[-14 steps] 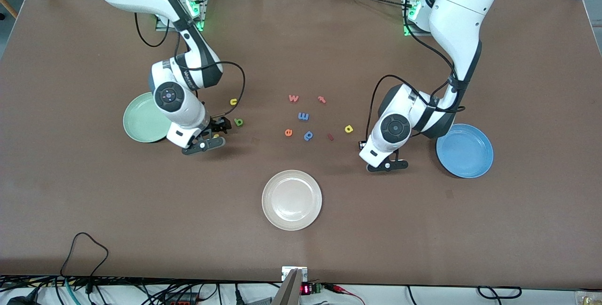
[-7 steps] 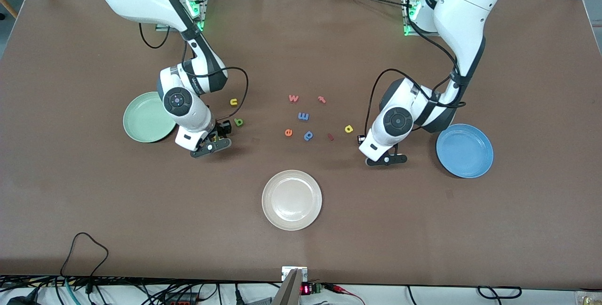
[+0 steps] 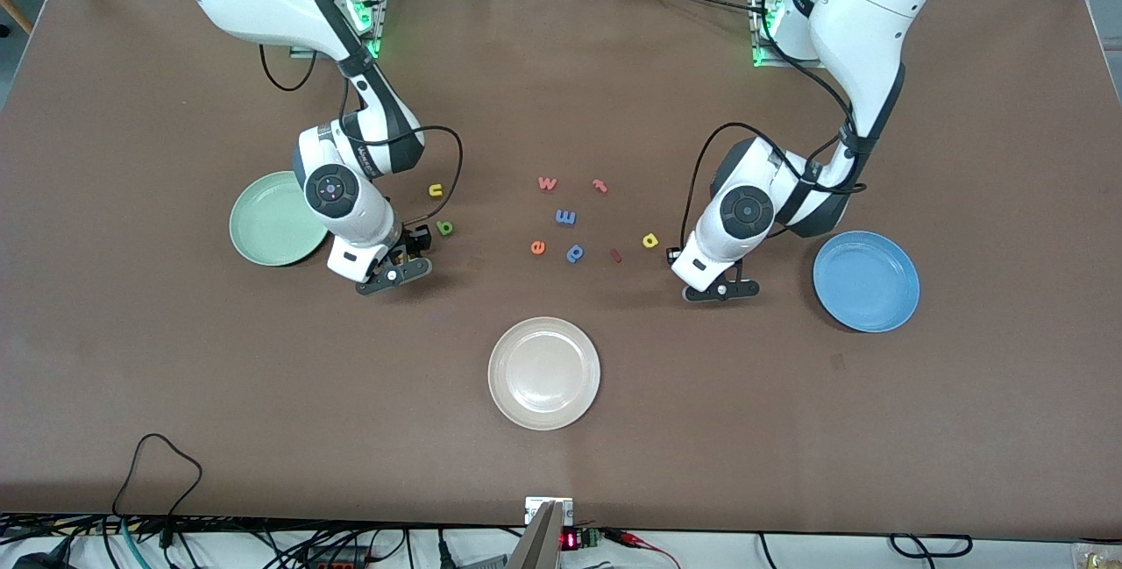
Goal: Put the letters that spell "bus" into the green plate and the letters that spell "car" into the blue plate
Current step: 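Grasp the yellow s with the right gripper while the left grasps cyan c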
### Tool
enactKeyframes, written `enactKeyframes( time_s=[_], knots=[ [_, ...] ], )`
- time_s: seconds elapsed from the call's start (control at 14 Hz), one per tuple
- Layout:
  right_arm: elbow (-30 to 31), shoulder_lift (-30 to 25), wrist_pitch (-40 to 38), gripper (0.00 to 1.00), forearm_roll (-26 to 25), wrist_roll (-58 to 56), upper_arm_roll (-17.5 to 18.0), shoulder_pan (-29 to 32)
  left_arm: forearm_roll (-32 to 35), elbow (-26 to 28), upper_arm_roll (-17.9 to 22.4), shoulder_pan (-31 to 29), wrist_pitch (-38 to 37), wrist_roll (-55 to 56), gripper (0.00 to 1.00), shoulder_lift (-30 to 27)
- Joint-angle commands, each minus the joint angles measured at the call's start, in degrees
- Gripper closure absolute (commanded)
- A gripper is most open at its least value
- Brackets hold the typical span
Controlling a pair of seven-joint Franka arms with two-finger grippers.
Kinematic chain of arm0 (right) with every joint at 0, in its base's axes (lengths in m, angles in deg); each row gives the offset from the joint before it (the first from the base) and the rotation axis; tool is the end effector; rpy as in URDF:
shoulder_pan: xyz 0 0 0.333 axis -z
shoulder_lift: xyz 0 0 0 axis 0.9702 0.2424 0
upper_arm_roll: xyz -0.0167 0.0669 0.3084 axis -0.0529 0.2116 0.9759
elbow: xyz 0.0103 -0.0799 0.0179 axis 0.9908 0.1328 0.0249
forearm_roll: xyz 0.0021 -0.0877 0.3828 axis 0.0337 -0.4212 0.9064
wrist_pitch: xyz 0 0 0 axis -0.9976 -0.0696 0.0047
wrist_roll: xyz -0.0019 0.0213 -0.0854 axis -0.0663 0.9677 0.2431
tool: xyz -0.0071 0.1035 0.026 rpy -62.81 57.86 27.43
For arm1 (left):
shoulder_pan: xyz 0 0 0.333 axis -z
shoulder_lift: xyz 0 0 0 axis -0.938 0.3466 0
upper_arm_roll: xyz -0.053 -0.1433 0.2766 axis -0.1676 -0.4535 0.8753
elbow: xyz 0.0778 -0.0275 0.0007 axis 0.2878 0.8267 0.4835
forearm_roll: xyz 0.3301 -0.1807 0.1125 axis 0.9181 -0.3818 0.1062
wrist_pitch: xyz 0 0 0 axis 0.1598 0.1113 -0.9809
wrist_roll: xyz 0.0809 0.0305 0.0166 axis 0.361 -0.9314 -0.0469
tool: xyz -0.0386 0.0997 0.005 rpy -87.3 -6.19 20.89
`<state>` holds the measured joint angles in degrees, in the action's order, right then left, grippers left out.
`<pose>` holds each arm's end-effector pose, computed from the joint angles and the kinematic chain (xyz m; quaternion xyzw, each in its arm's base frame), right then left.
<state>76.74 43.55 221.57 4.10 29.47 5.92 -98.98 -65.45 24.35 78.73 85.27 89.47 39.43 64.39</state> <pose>0.5578 0.2298 0.1827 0.9807 0.1942 -0.0224 0.0069 0.5616 -0.2673 0.1722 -0.9965 -0.0580 0.0595 0.0056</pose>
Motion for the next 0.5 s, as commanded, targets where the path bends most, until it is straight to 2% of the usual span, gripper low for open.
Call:
enactKeyframes(
  time_s=[0.0, 0.14, 0.29, 0.43],
  knots=[
    [-0.49, 1.04, 0.77, 0.50, -0.08, -0.88, 0.02, 0.94, 1.07, 2.40, -0.57, -0.87, 0.12, 0.35, 0.86, -1.99],
    [-0.31, 1.04, 0.86, 0.50, -0.17, -0.88, 0.02, 0.94, 1.16, 2.05, -0.57, -2.10, -0.93, 0.00, 0.91, -3.65],
    [-0.22, 1.04, 0.77, 0.60, -0.17, -0.88, 0.02, 1.03, 1.16, -0.05, -0.31, -3.94, -7.05, -4.81, 0.91, -5.67],
    [-0.22, 1.12, 0.77, 0.62, -0.09, -0.79, 0.02, 1.03, 1.34, -1.72, 0.04, -7.09, -12.34, -9.21, 0.90, -6.38]
  ],
)
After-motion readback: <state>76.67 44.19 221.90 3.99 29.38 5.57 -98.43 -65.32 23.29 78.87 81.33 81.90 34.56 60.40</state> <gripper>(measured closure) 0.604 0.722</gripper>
